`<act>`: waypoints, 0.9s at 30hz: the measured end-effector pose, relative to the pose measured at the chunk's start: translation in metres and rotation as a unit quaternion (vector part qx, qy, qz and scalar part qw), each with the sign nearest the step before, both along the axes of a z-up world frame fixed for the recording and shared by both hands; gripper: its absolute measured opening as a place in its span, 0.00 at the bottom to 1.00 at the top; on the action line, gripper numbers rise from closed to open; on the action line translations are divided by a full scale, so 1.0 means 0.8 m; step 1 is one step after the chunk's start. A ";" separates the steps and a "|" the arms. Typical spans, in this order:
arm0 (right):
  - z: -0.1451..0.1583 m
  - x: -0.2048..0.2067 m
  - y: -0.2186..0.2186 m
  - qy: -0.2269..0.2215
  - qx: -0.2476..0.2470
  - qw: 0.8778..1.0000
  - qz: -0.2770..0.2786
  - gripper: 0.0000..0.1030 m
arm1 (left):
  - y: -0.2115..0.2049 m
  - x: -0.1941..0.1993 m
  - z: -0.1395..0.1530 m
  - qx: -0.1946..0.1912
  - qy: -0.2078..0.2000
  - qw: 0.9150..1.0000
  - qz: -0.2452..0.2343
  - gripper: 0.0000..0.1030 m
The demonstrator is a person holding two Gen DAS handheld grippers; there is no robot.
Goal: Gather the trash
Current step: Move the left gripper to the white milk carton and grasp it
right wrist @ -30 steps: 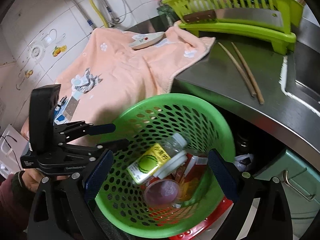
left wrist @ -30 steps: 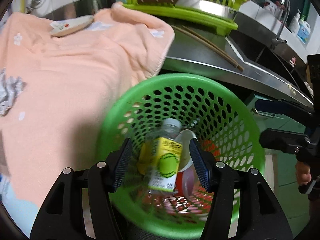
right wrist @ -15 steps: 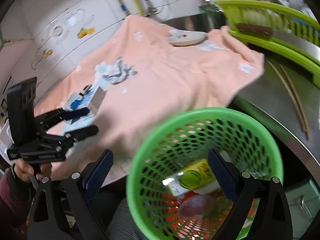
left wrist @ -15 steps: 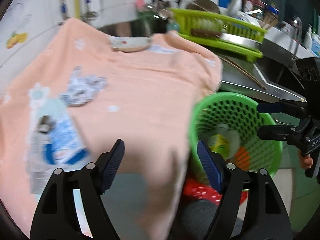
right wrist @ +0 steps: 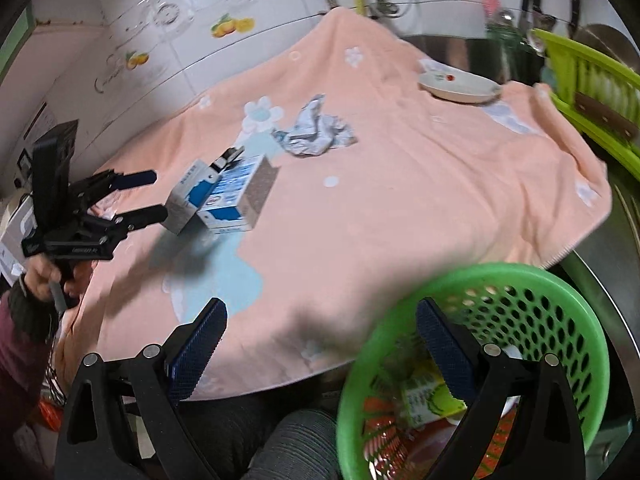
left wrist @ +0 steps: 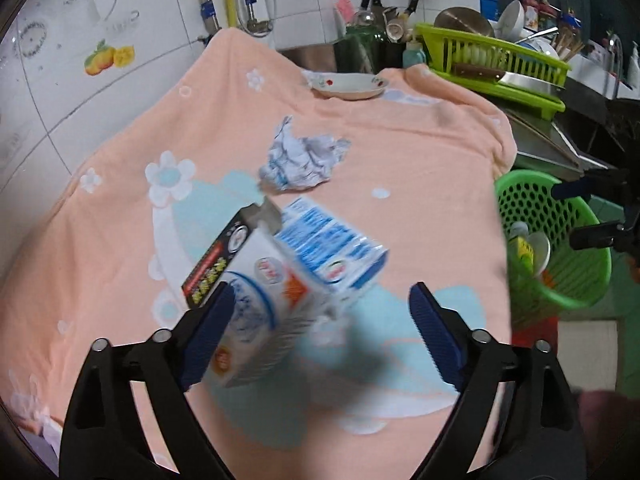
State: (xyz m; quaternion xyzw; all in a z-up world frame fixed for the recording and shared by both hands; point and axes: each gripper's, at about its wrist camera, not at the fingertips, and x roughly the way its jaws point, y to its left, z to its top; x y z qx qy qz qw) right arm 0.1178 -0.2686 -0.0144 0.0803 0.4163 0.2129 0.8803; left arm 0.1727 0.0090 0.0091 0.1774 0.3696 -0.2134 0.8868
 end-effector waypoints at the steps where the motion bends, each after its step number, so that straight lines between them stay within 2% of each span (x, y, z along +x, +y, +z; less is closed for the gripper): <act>1: 0.001 0.003 0.007 0.001 -0.002 1.000 0.004 0.89 | 0.005 0.004 -0.001 0.002 0.001 1.000 -0.002 0.90; 6: -0.001 0.017 0.031 0.005 -0.009 1.000 0.019 0.89 | 0.031 0.030 -0.015 0.010 0.022 0.999 -0.025 0.92; 15: -0.010 0.037 0.055 0.019 -0.021 0.999 0.032 0.89 | 0.044 0.056 -0.040 0.023 0.045 0.996 -0.069 0.93; 27: -0.018 0.054 0.076 0.032 -0.035 0.998 0.042 0.89 | 0.040 0.078 -0.059 -0.002 0.064 0.991 -0.118 0.92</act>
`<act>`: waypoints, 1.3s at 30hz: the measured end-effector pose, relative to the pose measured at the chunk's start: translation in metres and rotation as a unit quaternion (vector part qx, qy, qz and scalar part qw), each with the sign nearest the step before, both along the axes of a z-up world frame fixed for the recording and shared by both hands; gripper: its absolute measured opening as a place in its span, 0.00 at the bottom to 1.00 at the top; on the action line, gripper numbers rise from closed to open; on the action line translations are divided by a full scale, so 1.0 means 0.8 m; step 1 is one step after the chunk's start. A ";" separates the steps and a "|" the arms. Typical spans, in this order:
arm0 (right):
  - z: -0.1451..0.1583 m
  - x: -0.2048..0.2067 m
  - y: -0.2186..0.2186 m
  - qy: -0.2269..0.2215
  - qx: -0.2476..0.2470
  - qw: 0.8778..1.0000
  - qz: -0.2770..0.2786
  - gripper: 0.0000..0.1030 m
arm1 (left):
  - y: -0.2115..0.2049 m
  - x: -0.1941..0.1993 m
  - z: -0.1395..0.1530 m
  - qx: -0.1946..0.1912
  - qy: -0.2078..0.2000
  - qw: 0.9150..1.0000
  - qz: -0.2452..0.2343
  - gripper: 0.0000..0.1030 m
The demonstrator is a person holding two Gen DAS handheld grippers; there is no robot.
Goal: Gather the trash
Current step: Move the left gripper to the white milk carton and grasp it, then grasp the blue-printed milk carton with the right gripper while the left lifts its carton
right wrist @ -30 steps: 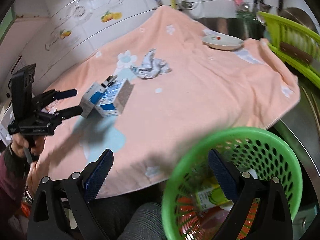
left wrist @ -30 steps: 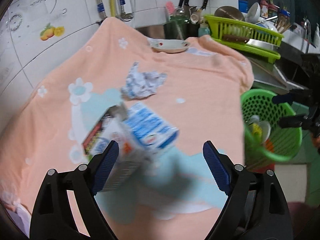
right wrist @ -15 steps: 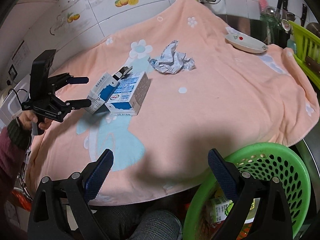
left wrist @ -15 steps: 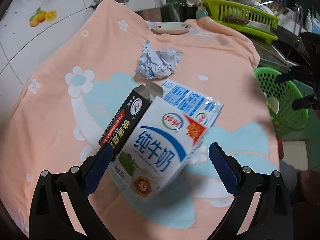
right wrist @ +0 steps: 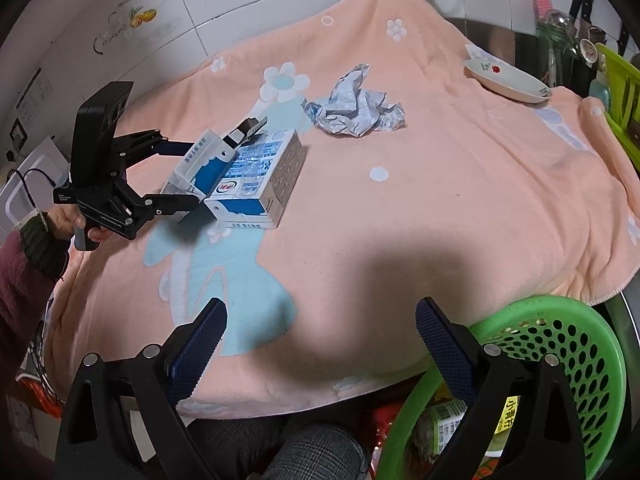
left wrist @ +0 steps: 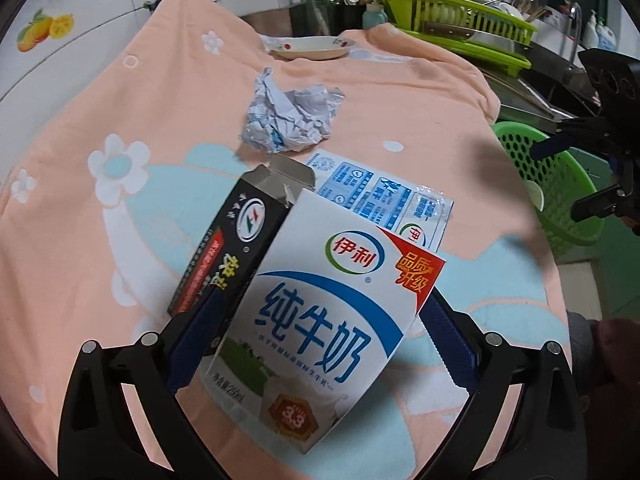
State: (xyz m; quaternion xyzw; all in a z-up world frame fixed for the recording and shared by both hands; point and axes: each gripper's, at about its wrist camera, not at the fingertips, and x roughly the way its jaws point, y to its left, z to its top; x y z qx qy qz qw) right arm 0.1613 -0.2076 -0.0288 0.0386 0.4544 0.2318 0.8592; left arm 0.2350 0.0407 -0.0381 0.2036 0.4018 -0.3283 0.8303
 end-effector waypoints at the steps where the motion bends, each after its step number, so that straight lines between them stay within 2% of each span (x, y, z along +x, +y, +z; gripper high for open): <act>1: -0.001 0.002 0.002 0.001 -0.001 1.000 0.001 0.89 | 0.000 -0.002 -0.001 -0.003 -0.001 1.000 -0.001 0.91; 6: -0.002 0.014 0.013 0.002 -0.002 1.000 0.007 0.89 | 0.003 -0.009 -0.002 -0.022 -0.008 1.000 0.006 0.87; 9: -0.001 0.022 0.022 -0.001 -0.005 1.000 0.015 0.89 | 0.007 -0.015 0.001 -0.034 -0.012 0.999 0.025 0.84; 10: 0.001 0.025 0.024 -0.004 -0.006 1.000 0.018 0.89 | 0.008 -0.017 0.002 -0.037 -0.013 0.999 0.031 0.79; 15: 0.011 0.041 0.036 -0.009 0.005 1.000 0.025 0.89 | 0.015 -0.027 0.008 -0.047 -0.015 0.996 0.071 0.78; 26: 0.026 0.087 0.086 -0.012 0.009 0.999 0.048 0.89 | 0.037 -0.058 0.031 -0.054 -0.022 0.982 0.182 0.73; 32: 0.025 0.117 0.126 0.001 0.004 0.998 0.058 0.89 | 0.052 -0.075 0.039 -0.071 -0.018 0.974 0.213 0.73; 39: 0.000 0.149 0.160 0.030 -0.026 0.998 0.043 0.89 | 0.065 -0.087 0.042 -0.094 -0.006 0.967 0.236 0.73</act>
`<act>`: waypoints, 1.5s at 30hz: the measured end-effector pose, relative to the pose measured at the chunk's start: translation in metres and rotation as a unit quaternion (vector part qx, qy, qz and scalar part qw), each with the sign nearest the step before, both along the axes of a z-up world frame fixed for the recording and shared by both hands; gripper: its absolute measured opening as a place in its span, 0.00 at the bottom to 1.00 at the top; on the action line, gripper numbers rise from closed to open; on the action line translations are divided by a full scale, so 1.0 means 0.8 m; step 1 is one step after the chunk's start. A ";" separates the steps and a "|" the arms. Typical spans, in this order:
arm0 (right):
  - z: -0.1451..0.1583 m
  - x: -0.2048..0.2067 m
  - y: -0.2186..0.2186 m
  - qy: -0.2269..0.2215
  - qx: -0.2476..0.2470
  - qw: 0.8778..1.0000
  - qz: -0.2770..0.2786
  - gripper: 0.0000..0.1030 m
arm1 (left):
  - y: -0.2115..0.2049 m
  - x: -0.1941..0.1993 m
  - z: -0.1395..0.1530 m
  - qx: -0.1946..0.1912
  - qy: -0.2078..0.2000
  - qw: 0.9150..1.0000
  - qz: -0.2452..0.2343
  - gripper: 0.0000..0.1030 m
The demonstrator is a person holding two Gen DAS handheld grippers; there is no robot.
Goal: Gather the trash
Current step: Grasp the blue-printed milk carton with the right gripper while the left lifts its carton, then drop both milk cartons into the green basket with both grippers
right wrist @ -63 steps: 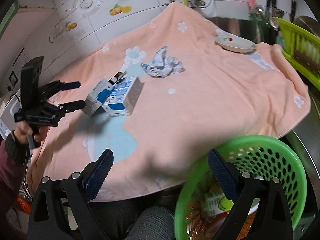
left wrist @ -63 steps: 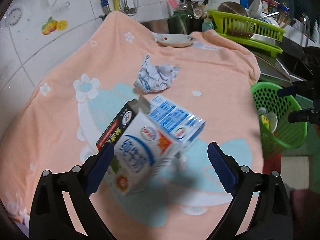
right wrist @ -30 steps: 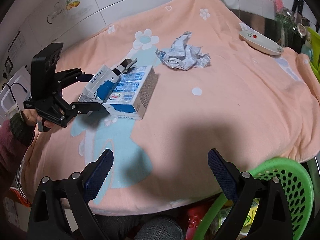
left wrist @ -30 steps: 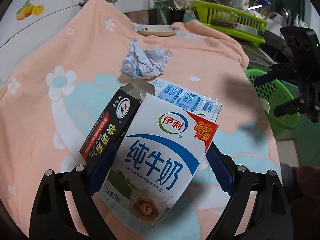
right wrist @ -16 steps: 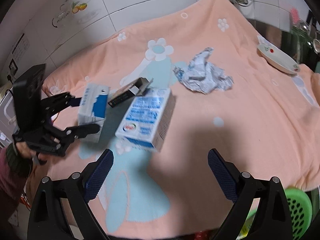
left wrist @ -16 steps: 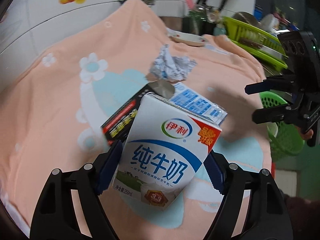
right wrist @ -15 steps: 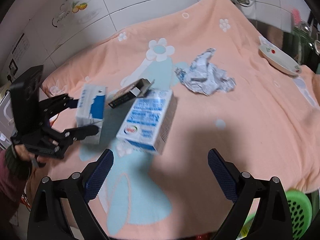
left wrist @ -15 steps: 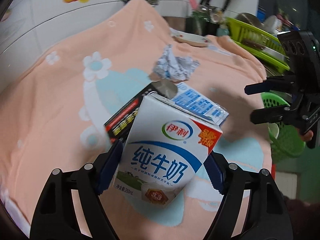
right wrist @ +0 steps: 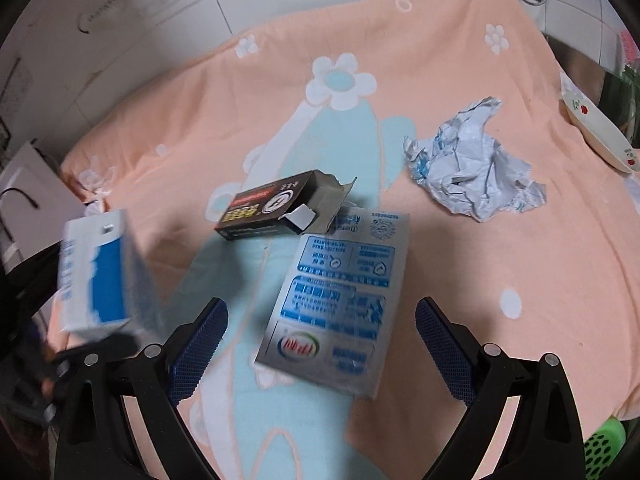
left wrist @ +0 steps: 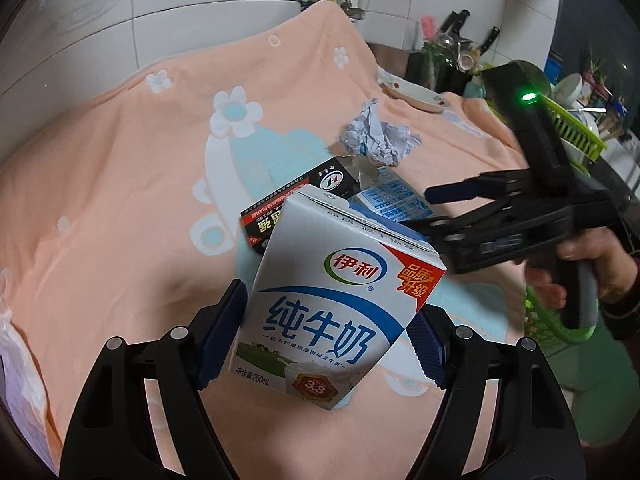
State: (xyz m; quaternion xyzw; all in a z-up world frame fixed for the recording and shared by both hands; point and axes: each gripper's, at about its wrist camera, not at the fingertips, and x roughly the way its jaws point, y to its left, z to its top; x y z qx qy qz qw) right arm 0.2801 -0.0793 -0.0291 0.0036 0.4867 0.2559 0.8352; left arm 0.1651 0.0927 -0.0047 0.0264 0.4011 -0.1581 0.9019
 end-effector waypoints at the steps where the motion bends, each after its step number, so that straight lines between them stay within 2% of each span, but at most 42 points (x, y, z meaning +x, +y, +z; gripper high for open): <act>1: -0.004 0.003 0.003 0.003 -0.007 1.000 -0.003 0.89 | 0.000 -0.001 0.000 -0.002 0.000 1.000 0.000 0.73; 3: -0.012 0.009 0.007 0.009 -0.018 1.000 -0.008 0.87 | -0.002 -0.002 0.001 -0.006 0.002 1.000 0.002 0.73; 6: -0.023 0.013 0.008 0.017 -0.034 0.999 -0.016 0.78 | -0.006 -0.002 0.000 -0.011 0.002 1.000 0.000 0.73; 8: -0.027 0.015 0.003 0.025 -0.026 0.999 -0.020 0.69 | -0.009 -0.005 0.000 -0.013 0.002 1.000 -0.002 0.73; 12: -0.024 0.011 -0.008 0.019 -0.025 0.999 -0.026 0.64 | -0.018 -0.006 -0.003 -0.015 0.005 1.000 -0.006 0.73; 33: 0.006 -0.080 -0.119 -0.006 0.023 0.997 -0.067 0.62 | -0.097 -0.028 -0.002 -0.028 0.013 0.998 -0.055 0.73; 40: 0.010 -0.136 -0.198 -0.021 0.034 0.993 -0.114 0.62 | -0.145 -0.039 0.003 -0.035 0.010 0.995 -0.092 0.73; 45: -0.010 -0.175 -0.278 -0.011 0.023 0.984 -0.175 0.62 | -0.192 -0.047 0.001 -0.038 0.014 0.991 -0.129 0.73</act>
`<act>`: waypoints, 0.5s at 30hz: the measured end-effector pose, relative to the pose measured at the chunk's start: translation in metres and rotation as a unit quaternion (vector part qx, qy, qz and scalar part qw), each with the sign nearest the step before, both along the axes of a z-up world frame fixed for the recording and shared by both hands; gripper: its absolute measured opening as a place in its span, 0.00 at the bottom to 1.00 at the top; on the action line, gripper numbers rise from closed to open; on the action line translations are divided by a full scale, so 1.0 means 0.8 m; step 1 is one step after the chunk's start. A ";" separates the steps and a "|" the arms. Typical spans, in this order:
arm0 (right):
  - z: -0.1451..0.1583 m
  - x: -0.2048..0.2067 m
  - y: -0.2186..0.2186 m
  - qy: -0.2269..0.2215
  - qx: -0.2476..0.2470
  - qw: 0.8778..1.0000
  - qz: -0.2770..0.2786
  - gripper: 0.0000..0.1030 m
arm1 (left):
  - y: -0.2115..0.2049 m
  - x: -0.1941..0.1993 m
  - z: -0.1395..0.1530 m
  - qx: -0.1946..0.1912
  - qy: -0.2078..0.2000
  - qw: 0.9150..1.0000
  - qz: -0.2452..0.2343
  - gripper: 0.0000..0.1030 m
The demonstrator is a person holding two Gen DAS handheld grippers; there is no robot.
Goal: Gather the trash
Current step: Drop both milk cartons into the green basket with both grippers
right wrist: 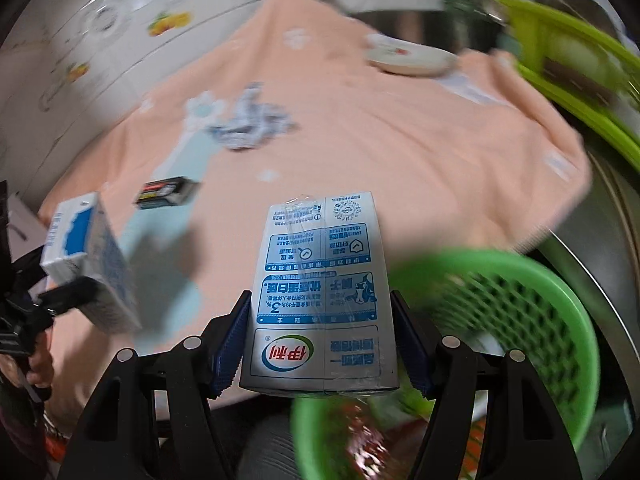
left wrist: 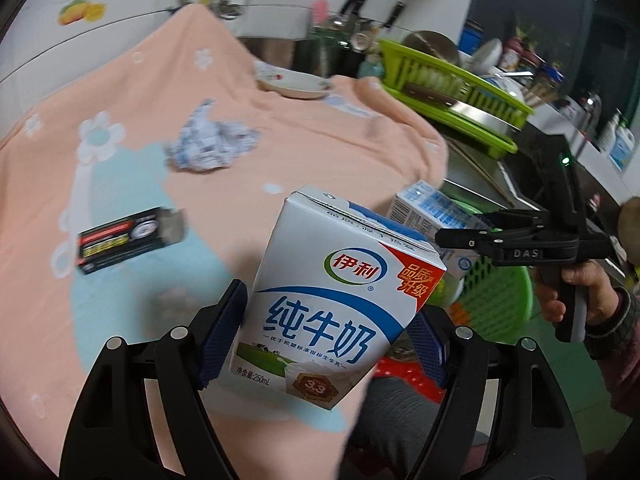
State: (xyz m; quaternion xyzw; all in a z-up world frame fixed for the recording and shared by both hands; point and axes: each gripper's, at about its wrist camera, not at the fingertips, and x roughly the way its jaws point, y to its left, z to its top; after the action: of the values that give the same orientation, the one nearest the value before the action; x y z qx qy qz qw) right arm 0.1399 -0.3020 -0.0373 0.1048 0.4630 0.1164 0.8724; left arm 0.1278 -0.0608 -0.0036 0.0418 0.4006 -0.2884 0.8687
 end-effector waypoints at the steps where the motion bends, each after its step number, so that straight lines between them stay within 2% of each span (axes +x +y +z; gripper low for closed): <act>1: -0.006 -0.006 -0.015 0.005 -0.001 1.000 -0.012 0.63 | -0.010 -0.001 0.000 -0.001 0.001 1.000 -0.007 0.73; 8: -0.054 -0.038 -0.097 0.041 -0.003 0.996 -0.083 0.63 | -0.074 -0.010 -0.005 0.003 0.007 0.999 -0.053 0.73; 15: -0.086 -0.047 -0.131 0.060 -0.007 0.992 -0.114 0.63 | -0.133 -0.014 -0.016 0.016 0.018 0.996 -0.091 0.73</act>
State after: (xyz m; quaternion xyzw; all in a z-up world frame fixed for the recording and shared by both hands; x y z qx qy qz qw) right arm 0.1022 -0.4064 -0.1064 0.1579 0.5006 0.0063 0.8511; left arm 0.1165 -0.1672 -0.0161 0.0863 0.4149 -0.3604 0.8310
